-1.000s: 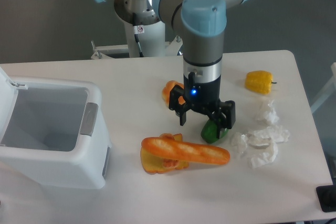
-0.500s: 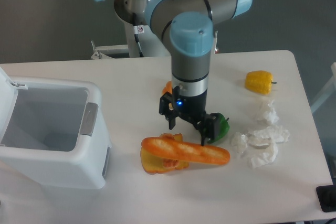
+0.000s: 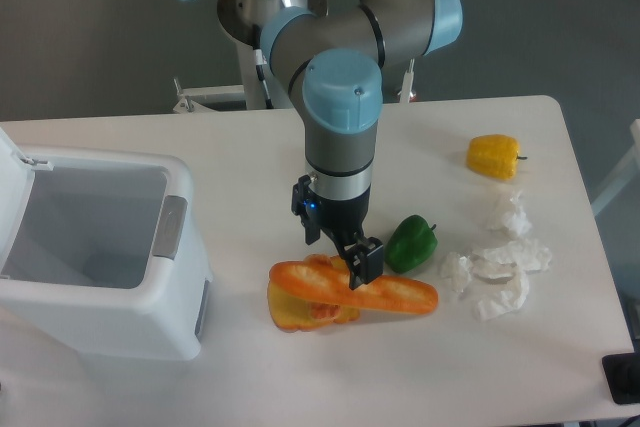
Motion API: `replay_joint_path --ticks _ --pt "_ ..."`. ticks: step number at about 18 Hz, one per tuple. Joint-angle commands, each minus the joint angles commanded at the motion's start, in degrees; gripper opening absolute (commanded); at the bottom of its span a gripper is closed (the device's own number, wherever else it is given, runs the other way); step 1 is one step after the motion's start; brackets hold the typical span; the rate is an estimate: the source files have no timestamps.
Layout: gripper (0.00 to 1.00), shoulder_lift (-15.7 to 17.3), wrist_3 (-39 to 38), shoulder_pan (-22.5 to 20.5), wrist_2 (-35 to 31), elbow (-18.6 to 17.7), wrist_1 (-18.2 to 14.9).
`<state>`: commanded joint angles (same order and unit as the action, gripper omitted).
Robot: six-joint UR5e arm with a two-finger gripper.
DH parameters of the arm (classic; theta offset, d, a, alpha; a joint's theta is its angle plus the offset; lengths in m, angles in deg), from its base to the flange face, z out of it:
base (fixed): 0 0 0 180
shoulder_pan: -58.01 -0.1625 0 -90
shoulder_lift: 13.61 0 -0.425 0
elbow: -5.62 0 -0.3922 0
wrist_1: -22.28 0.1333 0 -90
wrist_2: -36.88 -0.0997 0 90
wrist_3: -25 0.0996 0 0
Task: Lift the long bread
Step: 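Swing the gripper over the bread loaf's end beside the white bin, then lower the gripper onto the bread end and close the fingers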
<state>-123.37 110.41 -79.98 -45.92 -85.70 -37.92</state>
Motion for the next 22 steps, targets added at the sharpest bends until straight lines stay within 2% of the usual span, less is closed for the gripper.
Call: replay_joint_path --ticks 9,16,22 --pt "1.00 -4.4 2.8 2.5 -0.2 -1.5 -0.4" --pt "1.00 -6.2 2.2 3.6 -0.2 -1.7 -0.4" --pt "1.00 -6.2 2.0 4.0 -0.6 -2.7 -0.4"
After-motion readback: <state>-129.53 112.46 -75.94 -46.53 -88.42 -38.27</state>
